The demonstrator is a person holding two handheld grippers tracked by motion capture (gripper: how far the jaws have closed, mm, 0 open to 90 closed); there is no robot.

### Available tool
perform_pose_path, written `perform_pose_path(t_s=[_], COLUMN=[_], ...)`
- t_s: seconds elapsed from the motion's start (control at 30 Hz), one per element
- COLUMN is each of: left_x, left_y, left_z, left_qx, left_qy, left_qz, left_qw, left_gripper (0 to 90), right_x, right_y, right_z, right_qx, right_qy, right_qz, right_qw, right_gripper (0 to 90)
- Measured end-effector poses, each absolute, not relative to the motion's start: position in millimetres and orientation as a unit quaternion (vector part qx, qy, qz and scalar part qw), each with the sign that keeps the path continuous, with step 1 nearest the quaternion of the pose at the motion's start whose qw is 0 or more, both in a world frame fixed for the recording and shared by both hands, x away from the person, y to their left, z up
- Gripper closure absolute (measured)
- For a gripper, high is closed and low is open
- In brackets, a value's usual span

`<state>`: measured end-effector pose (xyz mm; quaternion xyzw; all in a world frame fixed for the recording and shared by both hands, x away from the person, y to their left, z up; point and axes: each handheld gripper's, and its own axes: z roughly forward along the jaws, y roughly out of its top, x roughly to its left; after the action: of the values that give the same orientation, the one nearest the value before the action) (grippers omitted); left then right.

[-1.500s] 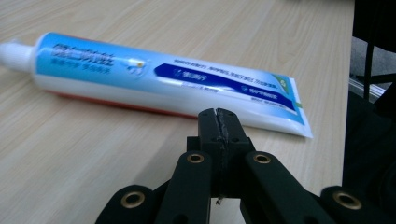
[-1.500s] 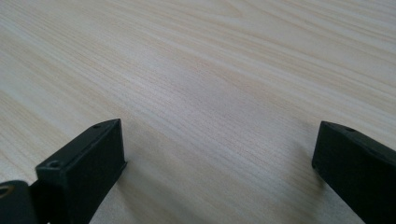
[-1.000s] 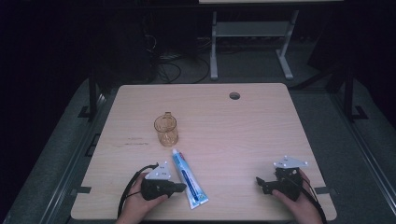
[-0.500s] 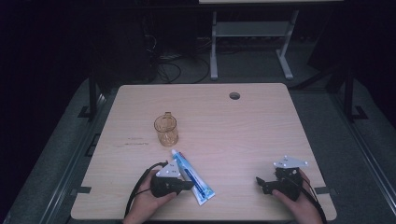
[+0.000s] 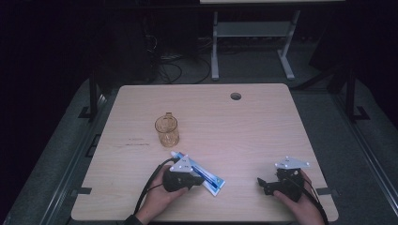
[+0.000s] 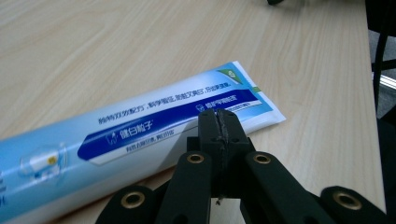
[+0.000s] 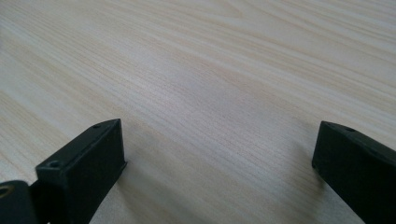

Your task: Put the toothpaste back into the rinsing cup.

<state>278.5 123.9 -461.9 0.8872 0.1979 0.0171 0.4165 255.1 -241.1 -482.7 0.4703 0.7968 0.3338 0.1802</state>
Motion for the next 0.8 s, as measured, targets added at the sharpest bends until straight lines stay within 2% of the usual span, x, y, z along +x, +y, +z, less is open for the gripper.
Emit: perform_pose_path(t_s=[0.8], left_x=[299.5], left_y=[88.2], left_z=[-464.2], left_qx=[0.888], left_qy=[0.19], left_qz=[0.031], left_qw=[0.417], left_gripper=[90.0], right_x=[255.1], right_y=[-241.0], right_z=[-482.6], right_qx=[0.47], right_qy=[0.797], right_qz=[0.334], right_qw=[0.18], right_gripper=[1.9])
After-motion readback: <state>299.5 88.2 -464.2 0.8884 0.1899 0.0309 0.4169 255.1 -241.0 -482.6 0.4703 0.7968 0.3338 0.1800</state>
